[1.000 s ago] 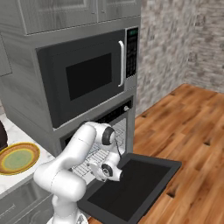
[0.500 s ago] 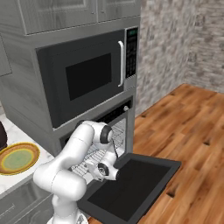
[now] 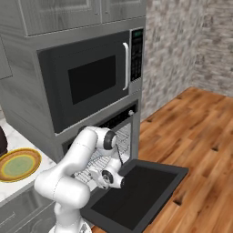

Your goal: Take the baked cake out of the oven and place it on the plate for cooling. Then close the oven door.

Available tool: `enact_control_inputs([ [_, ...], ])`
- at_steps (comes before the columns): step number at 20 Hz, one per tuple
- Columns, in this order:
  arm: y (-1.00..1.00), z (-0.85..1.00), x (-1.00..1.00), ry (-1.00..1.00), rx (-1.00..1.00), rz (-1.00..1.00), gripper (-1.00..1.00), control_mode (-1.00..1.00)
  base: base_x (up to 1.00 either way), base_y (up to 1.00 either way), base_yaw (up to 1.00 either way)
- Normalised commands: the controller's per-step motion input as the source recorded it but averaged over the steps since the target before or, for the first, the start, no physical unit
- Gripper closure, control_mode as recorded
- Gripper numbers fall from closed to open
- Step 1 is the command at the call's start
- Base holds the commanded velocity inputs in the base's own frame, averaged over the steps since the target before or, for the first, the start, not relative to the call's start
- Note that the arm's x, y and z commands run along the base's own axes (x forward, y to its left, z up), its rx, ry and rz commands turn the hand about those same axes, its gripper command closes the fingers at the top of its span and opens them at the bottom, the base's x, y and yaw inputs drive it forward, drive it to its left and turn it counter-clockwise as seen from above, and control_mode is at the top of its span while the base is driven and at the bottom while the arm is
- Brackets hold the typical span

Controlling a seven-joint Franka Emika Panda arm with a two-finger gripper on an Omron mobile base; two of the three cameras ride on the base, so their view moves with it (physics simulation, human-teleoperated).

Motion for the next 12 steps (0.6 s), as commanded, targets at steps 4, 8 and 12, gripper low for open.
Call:
enact_control_inputs([
  [4, -0.4, -0.11, 0.0, 0.0, -0.03, -0.05, 1.0, -1.0, 0.0, 0.0, 0.0],
  [8, -0.45, -0.07, 0.0, 0.0, -0.05, -0.09, 1.0, -1.0, 0.0, 0.0, 0.0],
  [12, -0.45, -0.01, 0.0, 0.0, -0.12, -0.16, 1.0, -1.0, 0.0, 0.0, 0.0],
])
